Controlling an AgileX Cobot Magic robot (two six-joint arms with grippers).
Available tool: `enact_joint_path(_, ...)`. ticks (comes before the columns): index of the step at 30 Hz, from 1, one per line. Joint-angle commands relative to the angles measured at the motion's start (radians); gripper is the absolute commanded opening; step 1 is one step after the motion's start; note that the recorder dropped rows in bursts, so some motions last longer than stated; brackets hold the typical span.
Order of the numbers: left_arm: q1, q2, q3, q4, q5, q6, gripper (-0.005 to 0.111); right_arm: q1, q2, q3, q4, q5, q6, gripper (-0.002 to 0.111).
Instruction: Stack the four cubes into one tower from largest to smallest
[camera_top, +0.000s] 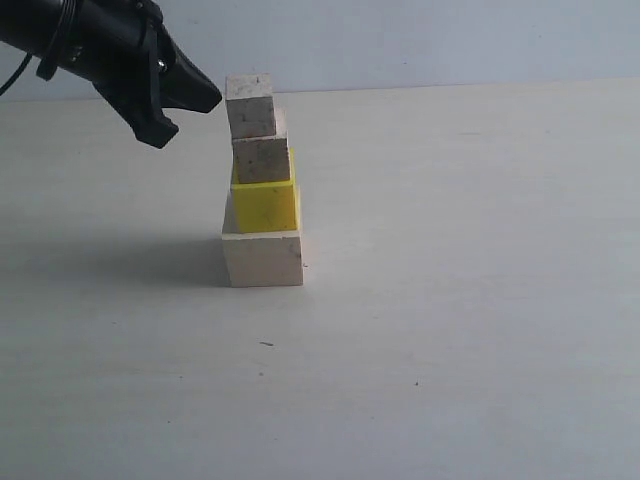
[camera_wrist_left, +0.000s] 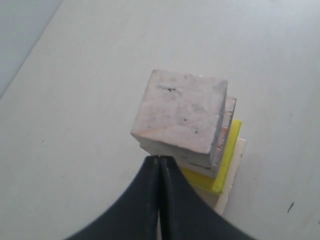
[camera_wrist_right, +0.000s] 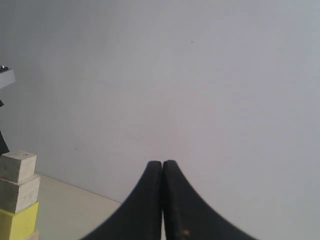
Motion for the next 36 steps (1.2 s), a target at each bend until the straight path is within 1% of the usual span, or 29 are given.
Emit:
enact_joint_path(1, 0.002, 0.017, -0.003, -0.026, -0.005, 0.011, 0.0, 0.001, -0.005, 0.005, 0.0, -0.004, 0.001, 0.0)
enact_joint_path(36, 0.0, 0.027, -0.003, -0.065, -0.015, 0.049, 0.0, 0.001, -0.005, 0.005, 0.0, -0.004, 0.001, 0.0)
